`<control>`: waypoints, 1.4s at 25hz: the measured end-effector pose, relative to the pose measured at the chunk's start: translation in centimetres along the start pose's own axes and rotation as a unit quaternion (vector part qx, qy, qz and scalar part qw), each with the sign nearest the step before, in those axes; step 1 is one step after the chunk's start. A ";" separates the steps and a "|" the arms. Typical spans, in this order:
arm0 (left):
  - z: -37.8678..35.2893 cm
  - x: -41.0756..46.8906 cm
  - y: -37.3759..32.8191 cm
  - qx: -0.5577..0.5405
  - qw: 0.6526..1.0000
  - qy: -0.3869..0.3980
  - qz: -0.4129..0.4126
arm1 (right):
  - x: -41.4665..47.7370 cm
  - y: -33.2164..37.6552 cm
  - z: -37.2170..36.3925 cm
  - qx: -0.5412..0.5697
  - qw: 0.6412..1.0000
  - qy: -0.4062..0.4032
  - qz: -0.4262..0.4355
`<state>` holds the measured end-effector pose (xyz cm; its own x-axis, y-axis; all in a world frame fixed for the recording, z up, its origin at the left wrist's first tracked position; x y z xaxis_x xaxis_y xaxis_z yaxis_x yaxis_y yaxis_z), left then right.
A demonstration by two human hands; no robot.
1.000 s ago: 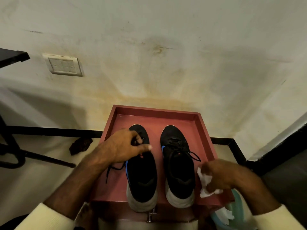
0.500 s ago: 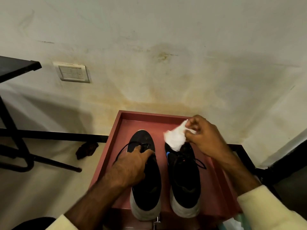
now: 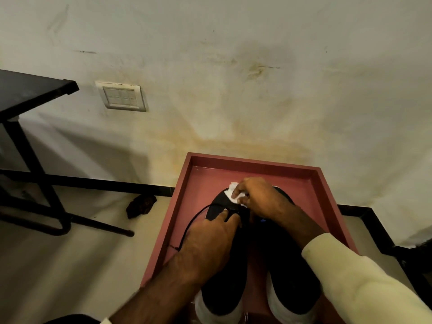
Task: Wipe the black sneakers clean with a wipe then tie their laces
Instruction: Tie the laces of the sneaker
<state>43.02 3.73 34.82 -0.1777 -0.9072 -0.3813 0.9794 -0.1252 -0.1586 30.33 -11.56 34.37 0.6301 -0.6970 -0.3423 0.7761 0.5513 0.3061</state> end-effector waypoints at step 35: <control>-0.7 0.7 -0.9 0.042 0.998 -0.045 0.034 | -2.3 0.2 0.7 -0.049 0.997 -0.063 0.004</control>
<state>41.90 3.56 34.04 -0.1042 -0.9464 -0.3057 0.9942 -0.0910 -0.0571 28.99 -10.17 35.88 0.6336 -0.7405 -0.2241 0.7732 0.5954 0.2183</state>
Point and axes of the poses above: each hand's wrist, its own x-axis towards the middle knuckle, its own z-axis out of the back of the hand, y = z × x, the point moved 1 cm from there along x, towards the middle knuckle, and after that the axes turned 14 degrees about y, right-handed, at the moved point
